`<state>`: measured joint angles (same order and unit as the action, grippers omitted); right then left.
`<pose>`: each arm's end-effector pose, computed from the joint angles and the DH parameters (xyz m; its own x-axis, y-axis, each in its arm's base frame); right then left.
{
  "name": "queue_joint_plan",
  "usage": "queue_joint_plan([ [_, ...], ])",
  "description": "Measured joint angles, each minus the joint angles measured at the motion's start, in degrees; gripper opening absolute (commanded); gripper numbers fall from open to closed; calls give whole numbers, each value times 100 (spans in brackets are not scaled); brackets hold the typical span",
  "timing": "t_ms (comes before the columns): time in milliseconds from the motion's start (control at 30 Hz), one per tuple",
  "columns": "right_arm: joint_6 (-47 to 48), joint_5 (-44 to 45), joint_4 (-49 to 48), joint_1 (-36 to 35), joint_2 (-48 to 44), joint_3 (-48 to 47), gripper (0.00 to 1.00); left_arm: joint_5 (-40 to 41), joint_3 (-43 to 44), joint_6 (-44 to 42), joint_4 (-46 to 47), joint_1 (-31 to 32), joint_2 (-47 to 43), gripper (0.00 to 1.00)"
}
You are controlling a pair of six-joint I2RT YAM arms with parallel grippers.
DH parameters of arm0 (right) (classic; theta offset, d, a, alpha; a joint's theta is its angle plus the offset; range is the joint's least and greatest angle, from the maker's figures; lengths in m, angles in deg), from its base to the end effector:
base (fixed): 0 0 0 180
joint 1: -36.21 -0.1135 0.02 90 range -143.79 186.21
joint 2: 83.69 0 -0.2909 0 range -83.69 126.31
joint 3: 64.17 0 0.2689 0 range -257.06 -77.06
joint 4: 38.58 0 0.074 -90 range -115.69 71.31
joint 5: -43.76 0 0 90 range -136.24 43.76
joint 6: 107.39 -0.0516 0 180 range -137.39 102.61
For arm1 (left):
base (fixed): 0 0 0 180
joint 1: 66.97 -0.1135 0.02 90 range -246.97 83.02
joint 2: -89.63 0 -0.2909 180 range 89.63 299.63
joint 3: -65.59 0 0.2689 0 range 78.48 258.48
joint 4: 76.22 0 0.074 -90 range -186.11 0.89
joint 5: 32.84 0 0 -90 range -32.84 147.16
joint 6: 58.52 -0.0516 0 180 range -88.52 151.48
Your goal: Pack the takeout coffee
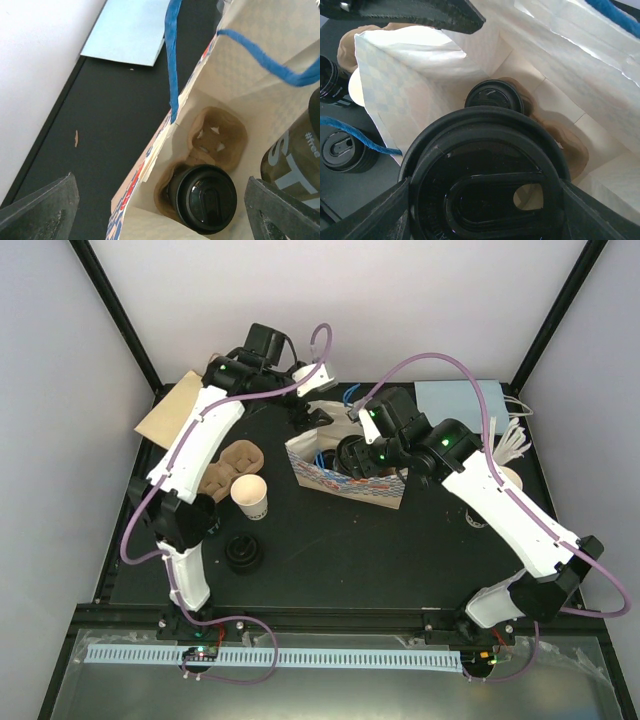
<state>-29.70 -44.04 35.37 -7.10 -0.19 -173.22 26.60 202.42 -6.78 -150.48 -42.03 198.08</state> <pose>0.2291 0.2133 0.4246 -0.6738 -0.3424 -0.6548 -0.5356 0.8368 0.1135 0.3798 -0.2056 0.4322 -0.0875 0.6288 -0.7727 0.9402 0.3084 0.1445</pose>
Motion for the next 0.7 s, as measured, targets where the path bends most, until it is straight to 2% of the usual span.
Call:
queue_joint_plan([
  [167,33,-48,57,0,0,0,66,-31,90,-326,-240,0,212,78],
  [267,66,-103,101,0,-13,13,66,28,151,-426,-282,0,372,66],
  [500,197,-258,153,0,-79,44,66,122,162,-479,-175,31,444,3],
  [700,332,-402,188,0,-214,273,65,278,162,-352,-31,103,409,2],
])
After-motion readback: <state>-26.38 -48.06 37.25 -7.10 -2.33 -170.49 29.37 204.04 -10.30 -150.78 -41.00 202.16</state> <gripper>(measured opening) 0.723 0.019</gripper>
